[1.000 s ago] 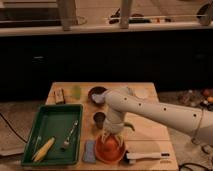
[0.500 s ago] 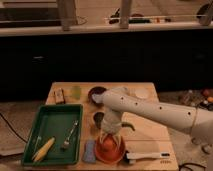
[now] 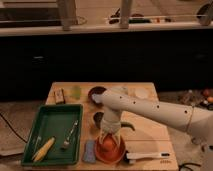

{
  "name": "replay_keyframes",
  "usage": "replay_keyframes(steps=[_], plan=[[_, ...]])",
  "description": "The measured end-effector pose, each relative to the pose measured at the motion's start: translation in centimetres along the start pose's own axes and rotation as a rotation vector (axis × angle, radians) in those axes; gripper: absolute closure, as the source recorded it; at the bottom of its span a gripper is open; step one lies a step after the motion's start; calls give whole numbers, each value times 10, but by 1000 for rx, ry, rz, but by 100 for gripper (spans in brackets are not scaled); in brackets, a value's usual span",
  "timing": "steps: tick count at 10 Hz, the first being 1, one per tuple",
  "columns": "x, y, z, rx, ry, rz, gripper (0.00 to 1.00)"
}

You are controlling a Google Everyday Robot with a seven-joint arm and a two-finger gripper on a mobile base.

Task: Place apple in red bowl

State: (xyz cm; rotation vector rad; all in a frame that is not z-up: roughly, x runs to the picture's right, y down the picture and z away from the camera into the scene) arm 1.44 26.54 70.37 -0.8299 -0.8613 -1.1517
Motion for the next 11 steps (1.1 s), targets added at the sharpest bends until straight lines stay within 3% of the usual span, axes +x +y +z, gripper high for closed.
replay_keyframes(steps=[5,11], plan=[[1,-2,2,-21,-13,-8,24],[4,-2,0,-25,-18,-17,20]])
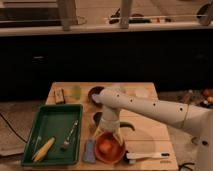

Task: Place apple in red bowl

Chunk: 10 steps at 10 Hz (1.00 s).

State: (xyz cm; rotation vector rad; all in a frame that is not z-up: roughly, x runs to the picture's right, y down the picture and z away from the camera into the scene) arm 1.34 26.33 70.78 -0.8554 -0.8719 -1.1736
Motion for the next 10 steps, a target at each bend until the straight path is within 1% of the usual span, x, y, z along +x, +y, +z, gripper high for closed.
replay_keyframes(steps=[2,6,10], plan=[[1,1,0,4,-1,-2,20],[0,0,-4,17,13,-16,20],[0,0,-5,17,14,-17,20]])
